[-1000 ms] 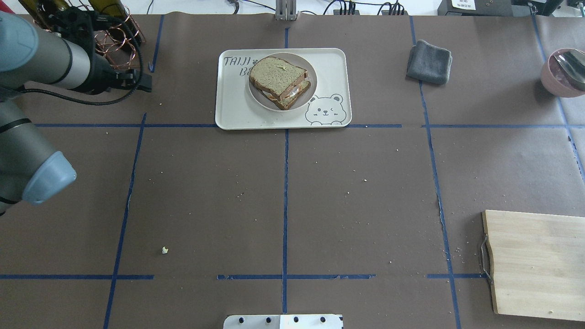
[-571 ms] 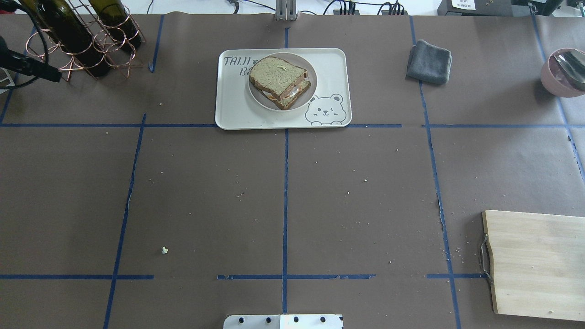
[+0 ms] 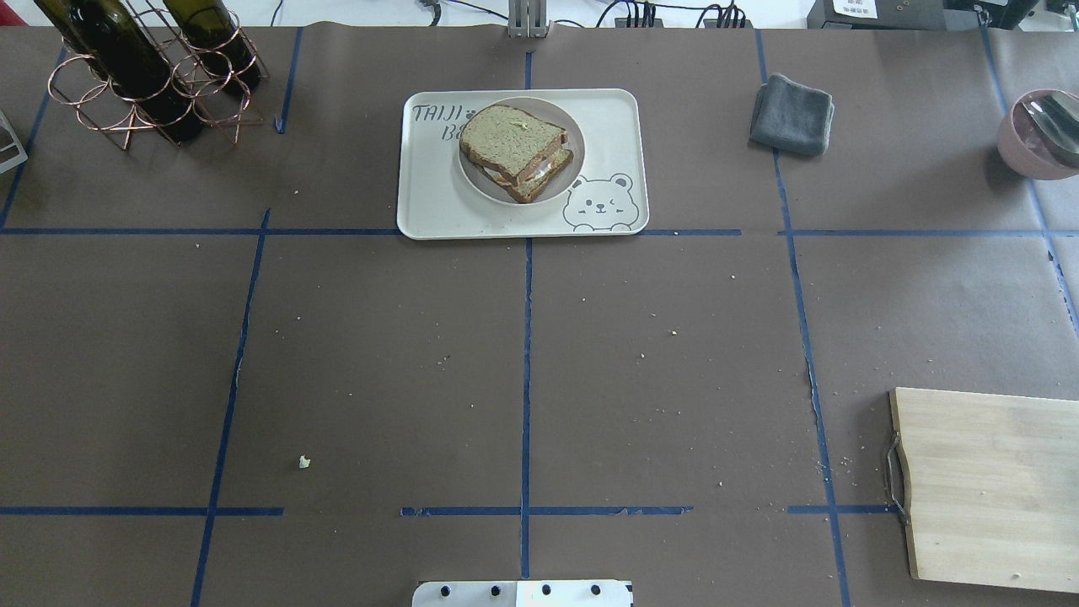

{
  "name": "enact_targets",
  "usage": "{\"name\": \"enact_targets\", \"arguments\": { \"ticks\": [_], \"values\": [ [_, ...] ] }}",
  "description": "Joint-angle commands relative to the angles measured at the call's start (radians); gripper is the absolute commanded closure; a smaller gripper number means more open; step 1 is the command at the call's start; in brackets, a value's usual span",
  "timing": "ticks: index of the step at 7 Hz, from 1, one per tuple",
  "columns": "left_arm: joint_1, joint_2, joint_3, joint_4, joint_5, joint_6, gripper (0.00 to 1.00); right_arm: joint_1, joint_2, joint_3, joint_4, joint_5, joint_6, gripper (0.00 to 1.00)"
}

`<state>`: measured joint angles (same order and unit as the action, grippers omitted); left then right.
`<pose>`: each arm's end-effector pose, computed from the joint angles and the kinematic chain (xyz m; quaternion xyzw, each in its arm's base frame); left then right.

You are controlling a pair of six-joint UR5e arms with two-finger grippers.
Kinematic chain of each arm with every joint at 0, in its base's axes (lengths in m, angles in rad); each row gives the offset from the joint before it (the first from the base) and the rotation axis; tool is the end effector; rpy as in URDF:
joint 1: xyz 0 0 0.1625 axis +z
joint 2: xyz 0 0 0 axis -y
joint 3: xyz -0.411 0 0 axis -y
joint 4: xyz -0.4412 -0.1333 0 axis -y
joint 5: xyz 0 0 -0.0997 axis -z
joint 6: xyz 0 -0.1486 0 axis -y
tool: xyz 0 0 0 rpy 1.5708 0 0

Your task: Make sandwich and place on tray

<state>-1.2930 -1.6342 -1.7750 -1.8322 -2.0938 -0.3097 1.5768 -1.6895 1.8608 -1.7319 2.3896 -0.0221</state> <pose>0.1084 -0.5957 0.5168 0.1695 0.3120 0.0527 0.9334 0.0277 -0.4866 0.5959 0.0103 -0.3980 -0.0094 0.9173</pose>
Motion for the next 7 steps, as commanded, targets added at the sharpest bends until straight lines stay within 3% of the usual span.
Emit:
{"name": "enact_targets", "arguments": {
  "ticks": [1,4,5,7],
  "values": [
    [-0.101,0.005,0.026,0.142,-0.157,0.094,0.00,0.000,0.004,0.000,0.000,-0.001,0.002,0.00],
    [-0.222,0.019,0.040,0.351,-0.172,0.379,0.00,0.000,0.001,0.000,0.000,0.025,0.004,0.00],
    [-0.271,0.046,0.064,0.370,-0.195,0.480,0.00,0.002,0.001,-0.002,0.000,0.025,0.007,0.00],
    [-0.330,0.068,0.142,0.361,-0.267,0.503,0.00,0.011,0.001,-0.014,0.000,0.025,0.008,0.00]
  ]
}}
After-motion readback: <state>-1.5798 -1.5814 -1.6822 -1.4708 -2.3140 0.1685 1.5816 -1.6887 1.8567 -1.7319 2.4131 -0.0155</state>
